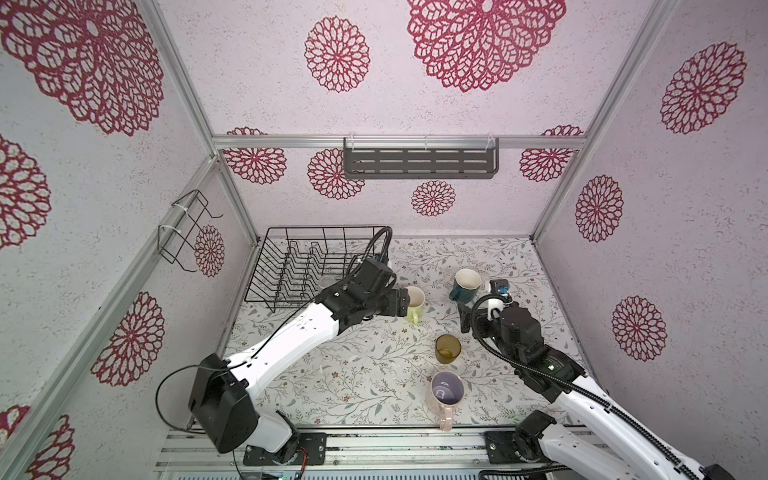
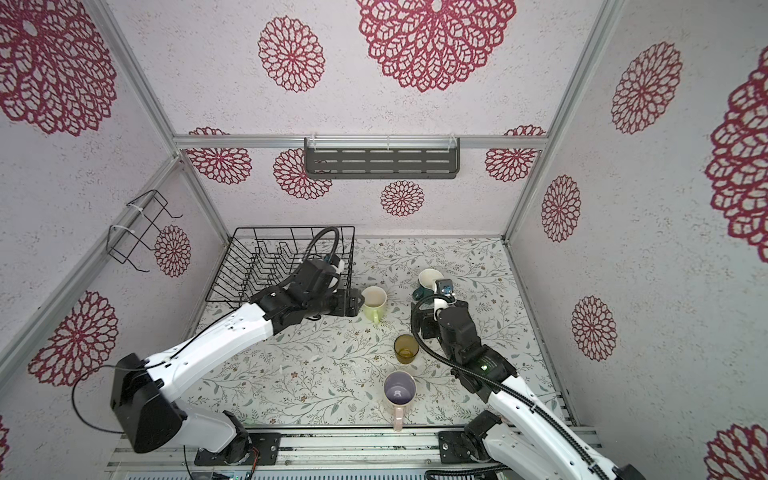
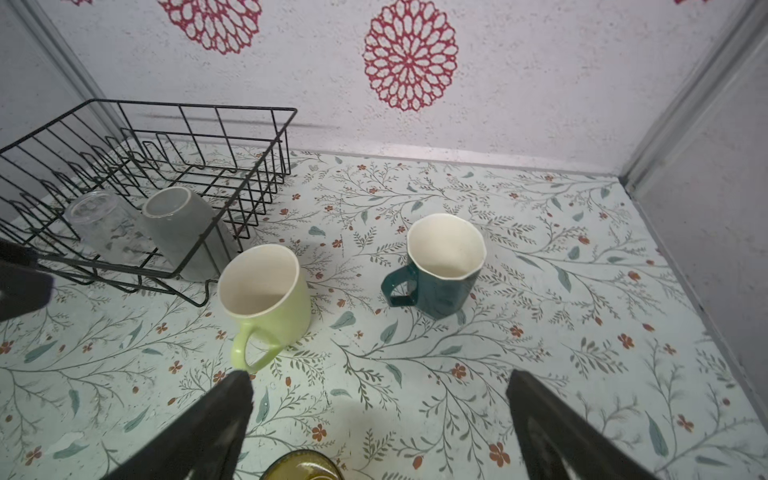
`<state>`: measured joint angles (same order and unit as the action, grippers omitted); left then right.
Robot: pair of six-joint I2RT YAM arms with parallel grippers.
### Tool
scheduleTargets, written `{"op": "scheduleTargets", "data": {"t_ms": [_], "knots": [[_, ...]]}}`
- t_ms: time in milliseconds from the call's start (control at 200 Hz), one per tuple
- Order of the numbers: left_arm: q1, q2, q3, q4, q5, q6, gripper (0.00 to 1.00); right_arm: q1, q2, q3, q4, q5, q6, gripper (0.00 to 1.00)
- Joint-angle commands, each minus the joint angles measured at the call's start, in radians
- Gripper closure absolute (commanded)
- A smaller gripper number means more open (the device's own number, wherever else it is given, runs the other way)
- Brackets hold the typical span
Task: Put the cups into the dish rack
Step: 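Lower the right gripper over the light-green mug and grasp its rim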
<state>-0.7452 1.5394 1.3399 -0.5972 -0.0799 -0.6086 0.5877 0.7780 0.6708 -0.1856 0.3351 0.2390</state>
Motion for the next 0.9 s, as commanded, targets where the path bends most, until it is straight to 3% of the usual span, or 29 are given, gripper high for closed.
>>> {"op": "scheduleTargets", "data": {"t_ms": [0,125,325,485,545,671,896], "knots": [[-0.019,0.081,0.097,-0.089,-0.127,-0.009,0.11,-0.069,0.006,0.021,-0.046,-0.151,0.072,0.01],[-0.018,0.148,0.193,-0.185,-0.212,-0.040,0.11,-0.132,0.101,0.077,-0.114,-0.427,0.068,0.01],[0.007,0.121,0.211,-0.233,-0.284,-0.054,0.11,-0.135,0.255,0.189,-0.186,-0.614,0.060,0.10],[0.077,0.002,0.101,-0.212,-0.267,-0.089,0.11,-0.128,0.385,0.244,-0.178,-0.609,0.036,0.26],[0.109,-0.057,0.040,-0.183,-0.244,-0.098,0.11,-0.099,0.458,0.281,-0.196,-0.553,0.030,0.34],[0.188,-0.189,-0.081,-0.133,-0.183,-0.116,0.11,0.008,0.583,0.361,-0.226,-0.428,0.011,0.36],[0.296,-0.371,-0.224,-0.112,-0.134,-0.109,0.11,0.077,0.723,0.461,-0.239,-0.375,0.012,0.37]]}}
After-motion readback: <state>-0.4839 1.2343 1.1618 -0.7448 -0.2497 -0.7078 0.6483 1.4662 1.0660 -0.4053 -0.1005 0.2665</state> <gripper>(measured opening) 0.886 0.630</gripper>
